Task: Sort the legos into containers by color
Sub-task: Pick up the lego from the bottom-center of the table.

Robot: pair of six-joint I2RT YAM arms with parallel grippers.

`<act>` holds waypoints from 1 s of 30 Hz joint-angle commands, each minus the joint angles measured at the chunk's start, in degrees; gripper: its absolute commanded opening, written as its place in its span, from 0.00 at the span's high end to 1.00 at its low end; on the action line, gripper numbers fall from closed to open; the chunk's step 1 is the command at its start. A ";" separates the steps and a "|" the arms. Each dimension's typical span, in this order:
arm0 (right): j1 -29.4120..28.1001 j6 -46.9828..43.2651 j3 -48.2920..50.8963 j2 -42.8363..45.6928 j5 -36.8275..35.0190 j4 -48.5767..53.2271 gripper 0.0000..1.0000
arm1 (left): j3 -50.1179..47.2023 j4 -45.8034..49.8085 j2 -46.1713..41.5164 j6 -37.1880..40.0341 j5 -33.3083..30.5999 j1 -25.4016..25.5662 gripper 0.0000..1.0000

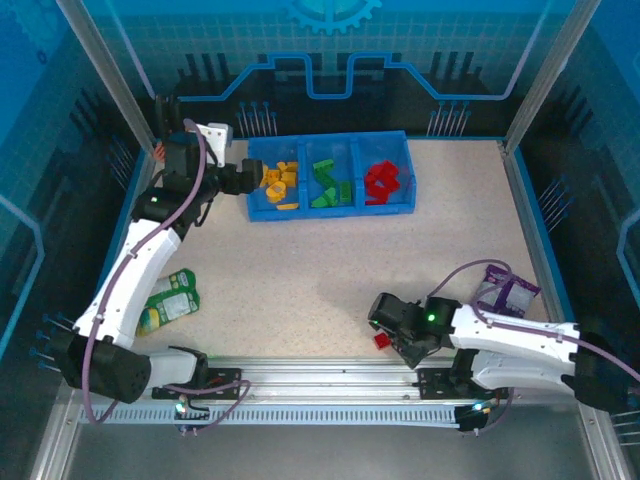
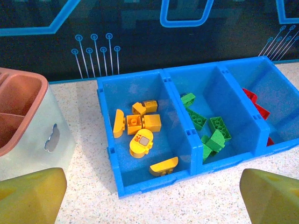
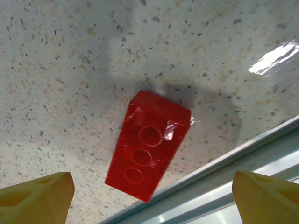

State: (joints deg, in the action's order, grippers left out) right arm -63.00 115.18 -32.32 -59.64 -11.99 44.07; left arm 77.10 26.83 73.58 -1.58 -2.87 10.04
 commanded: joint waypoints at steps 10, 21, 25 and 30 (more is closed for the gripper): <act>-0.10 19.50 2.59 -4.41 -3.57 -6.61 0.23 | -1.28 -3.11 1.70 -1.13 2.17 -2.11 0.02; 6.69 8.11 5.90 -9.04 2.79 -13.33 0.65 | -3.05 -6.08 1.44 -2.59 2.83 -3.40 0.02; 14.90 -8.63 4.39 -11.56 7.06 -13.60 0.73 | -2.40 -5.91 1.47 -2.98 3.53 -4.22 0.02; 28.75 -49.54 -15.67 -17.27 7.86 0.66 0.75 | -2.66 -5.98 1.90 -3.38 4.25 -4.77 0.02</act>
State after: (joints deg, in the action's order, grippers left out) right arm -39.22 93.12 -38.09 -74.32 -2.98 38.09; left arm 74.76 22.24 75.61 -4.03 -0.32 6.00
